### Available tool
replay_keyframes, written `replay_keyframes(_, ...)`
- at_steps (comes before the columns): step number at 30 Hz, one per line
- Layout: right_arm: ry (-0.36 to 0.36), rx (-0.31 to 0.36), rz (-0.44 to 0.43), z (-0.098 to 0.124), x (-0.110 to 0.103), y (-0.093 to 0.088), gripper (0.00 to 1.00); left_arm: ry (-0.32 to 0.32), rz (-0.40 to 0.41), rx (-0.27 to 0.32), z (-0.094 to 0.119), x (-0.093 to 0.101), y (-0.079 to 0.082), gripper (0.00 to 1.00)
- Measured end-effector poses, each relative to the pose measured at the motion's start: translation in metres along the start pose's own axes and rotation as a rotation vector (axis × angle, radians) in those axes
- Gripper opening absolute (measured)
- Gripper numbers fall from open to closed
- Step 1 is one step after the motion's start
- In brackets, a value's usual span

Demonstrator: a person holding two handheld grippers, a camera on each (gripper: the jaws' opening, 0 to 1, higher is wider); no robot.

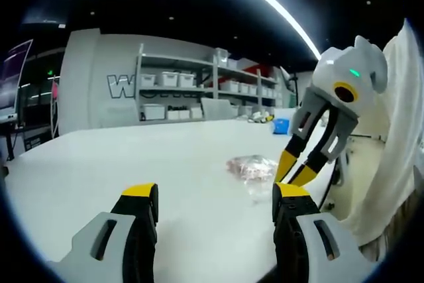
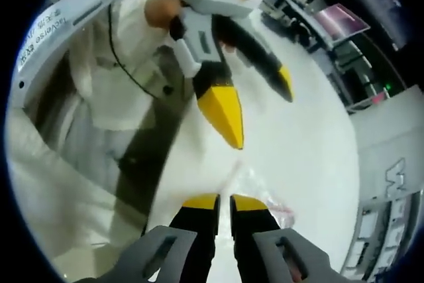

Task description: Open the resealable bag by pulling the two sides of the seal apart until the entire bag opening is separated and visibly accessible.

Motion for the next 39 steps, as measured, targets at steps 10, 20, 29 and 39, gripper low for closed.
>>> replay_keyframes(10, 0.02, 0.005, -0.064, -0.005, -0.001, -0.007, 0.0, -0.003, 0.001, -0.003, -0.001, 0.001, 0.0, 0.69)
replay_keyframes(20, 0.002, 0.117, -0.234, -0.005, 0.001, -0.013, 0.0, -0.004, 0.005, -0.007, -0.002, 0.002, -0.002, 0.68)
replay_keyframes(29, 0.025, 0.327, -0.557, 0.0, 0.009, -0.032, 0.0, -0.024, -0.051, 0.068, -0.002, 0.017, 0.009, 0.6)
replay_keyframes(39, 0.155, 0.516, -0.788, -0.003, 0.012, -0.045, 0.0, 0.028, -0.504, 0.087, 0.004, 0.039, 0.03, 0.5)
Point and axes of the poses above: the point that each gripper's makers call its tool centre point, and the gripper's own axes: z roughly backward along the fingers, x roughly to its right, y roughly out of its top, the point moved 7 cm from there along z, roughly backward along the fingers, and after that the axes turned 10 degrees about -x, right-handed, at the moved point
